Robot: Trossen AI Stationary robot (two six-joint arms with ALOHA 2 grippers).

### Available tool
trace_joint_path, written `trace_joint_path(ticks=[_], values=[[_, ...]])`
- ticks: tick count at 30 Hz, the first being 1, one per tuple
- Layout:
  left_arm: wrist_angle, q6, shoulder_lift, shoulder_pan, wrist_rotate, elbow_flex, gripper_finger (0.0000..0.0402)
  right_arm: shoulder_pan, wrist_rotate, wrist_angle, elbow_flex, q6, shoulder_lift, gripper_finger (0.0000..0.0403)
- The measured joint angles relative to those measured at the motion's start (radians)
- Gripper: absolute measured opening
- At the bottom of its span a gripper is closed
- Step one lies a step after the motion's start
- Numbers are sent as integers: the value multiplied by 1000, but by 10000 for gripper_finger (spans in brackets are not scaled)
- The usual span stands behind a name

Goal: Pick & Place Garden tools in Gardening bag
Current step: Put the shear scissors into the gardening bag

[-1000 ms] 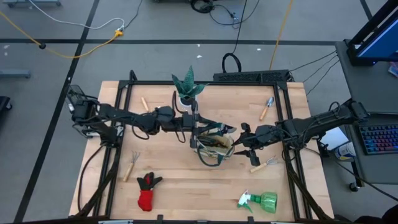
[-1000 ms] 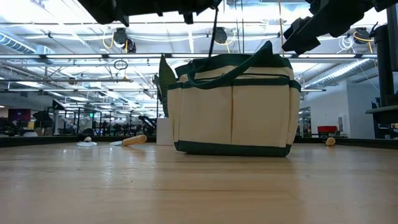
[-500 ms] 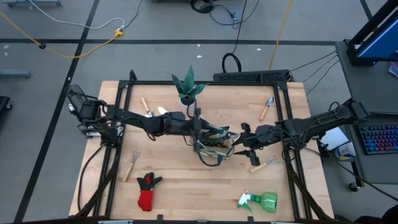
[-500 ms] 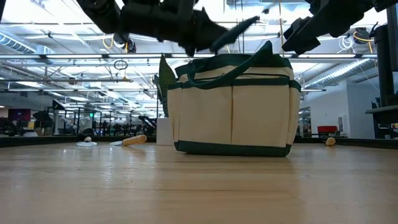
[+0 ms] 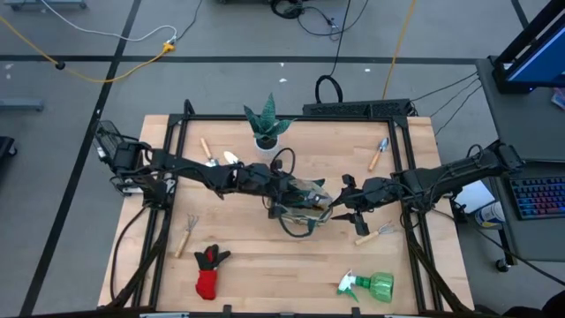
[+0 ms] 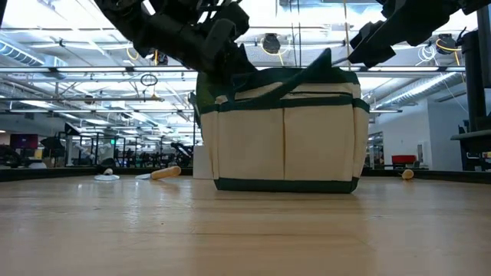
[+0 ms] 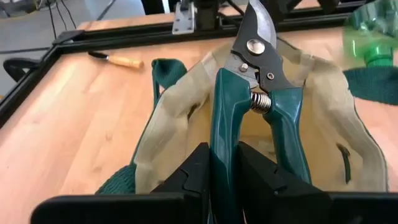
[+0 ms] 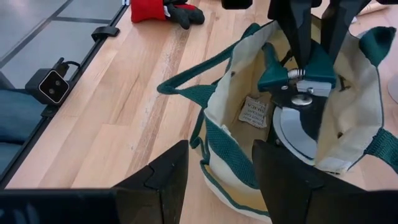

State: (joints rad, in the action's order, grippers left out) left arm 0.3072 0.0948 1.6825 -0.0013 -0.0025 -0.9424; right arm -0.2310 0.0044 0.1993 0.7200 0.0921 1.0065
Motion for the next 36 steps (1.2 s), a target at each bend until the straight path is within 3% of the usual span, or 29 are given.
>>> trace_joint_path(ticks=[11,19,36], values=[[-62,9,0,0,0,0,76,0,0,1,0,0,0,169],[-161,41,-1,7,-7,-1,63,0,0,1,0,0,0,169],[-251,131,-2,15,-8,-1,73,0,-1,1,0,0,0,169]])
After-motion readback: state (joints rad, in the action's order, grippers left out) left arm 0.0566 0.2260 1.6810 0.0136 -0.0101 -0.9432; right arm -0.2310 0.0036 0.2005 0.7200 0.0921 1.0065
